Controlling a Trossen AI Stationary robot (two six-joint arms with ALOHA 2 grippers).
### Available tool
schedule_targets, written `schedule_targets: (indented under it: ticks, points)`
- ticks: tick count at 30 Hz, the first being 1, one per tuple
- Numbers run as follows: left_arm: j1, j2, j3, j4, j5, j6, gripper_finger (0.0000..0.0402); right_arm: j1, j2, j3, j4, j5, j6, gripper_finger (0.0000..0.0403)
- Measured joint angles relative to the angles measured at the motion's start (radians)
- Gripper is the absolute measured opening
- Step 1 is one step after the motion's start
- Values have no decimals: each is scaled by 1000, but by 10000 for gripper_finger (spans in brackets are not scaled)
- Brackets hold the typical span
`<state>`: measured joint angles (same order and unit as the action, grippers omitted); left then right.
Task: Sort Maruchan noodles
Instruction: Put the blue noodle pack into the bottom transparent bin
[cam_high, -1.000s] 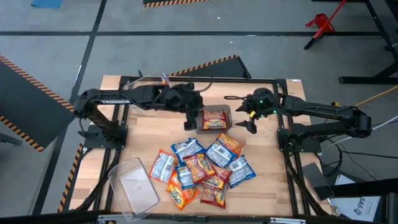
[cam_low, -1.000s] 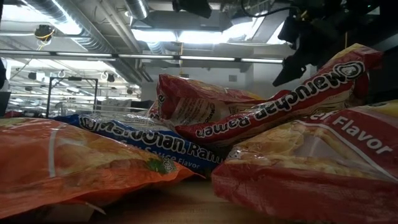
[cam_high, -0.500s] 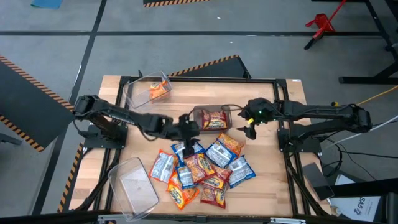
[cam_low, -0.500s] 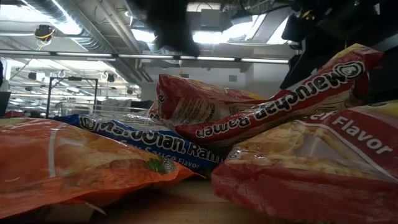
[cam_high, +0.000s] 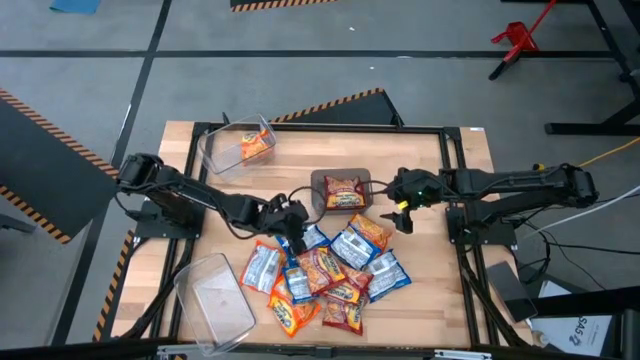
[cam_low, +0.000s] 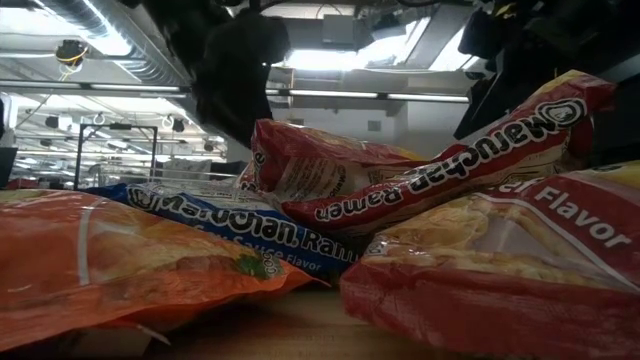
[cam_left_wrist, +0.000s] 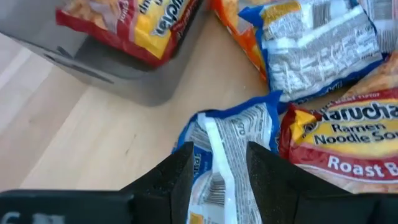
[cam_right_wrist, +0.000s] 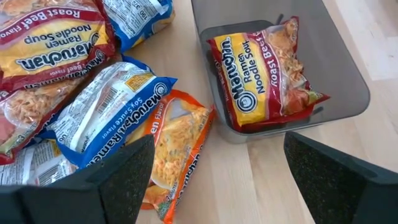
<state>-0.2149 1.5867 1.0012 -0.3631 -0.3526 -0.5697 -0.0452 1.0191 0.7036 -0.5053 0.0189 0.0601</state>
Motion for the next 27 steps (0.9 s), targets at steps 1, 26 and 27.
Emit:
schedule_targets:
  ticks: [1,26,27]
  points:
    - [-1,12,-8,23,9,1,146,0,0,0,1,0,0,344]
    - [14,215,-9,99,136,-30,235,-1,0,0,-21,-3,-12,344]
    - [15,224,-8,101,147,-32,235,-1,0,0,-19,-2,-12,344]
